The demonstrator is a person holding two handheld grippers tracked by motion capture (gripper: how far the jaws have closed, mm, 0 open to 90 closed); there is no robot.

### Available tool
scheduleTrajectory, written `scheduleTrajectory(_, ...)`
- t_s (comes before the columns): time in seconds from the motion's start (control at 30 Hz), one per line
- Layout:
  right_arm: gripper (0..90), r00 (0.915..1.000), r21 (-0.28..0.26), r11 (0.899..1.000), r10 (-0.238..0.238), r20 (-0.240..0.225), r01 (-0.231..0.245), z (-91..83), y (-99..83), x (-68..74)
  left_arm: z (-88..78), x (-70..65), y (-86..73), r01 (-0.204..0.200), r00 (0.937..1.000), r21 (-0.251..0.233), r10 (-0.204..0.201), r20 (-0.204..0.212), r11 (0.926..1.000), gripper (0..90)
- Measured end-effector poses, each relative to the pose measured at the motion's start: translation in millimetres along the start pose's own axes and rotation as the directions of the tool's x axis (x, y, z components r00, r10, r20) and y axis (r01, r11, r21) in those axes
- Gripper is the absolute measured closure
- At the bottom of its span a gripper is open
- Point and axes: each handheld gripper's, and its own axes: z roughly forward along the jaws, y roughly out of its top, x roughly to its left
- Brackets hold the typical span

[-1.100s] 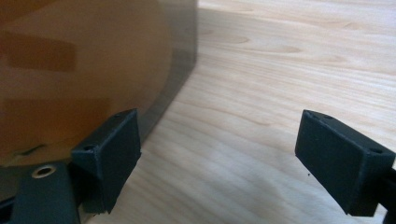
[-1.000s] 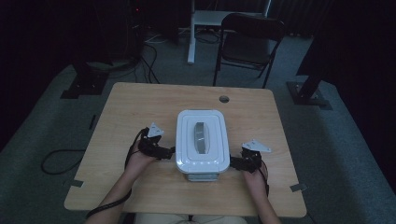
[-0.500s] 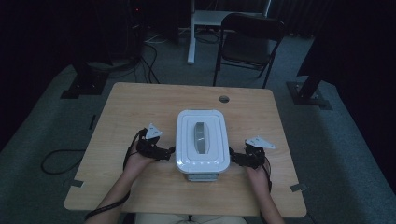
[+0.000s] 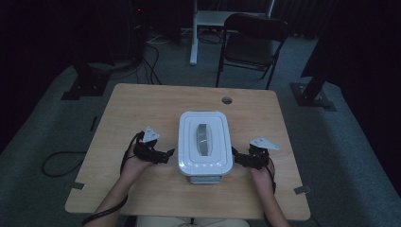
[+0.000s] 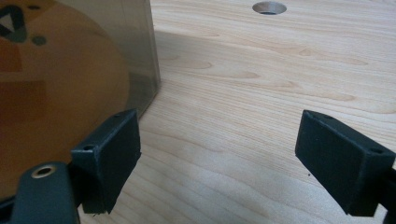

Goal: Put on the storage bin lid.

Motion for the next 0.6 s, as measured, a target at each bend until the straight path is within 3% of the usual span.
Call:
scheduleTrajectory(0.33,13.9,0.9998,0.006,1.000,-0.018,0.012,0.018,-5.9,-5.5,-2.7,-12.3,4.7,-14.0,0.008,0.9999,0.017,-0.008,-0.009,0.9998,3.0)
scheduleTrajectory(0.6,13.9,0.9992,0.004,1.000,0.001,0.039,-0.002,-16.9,-14.1,-12.0,-18.6,9.8,-27.6,0.021,0.9996,0.032,-0.021,-0.020,0.9993,3.0)
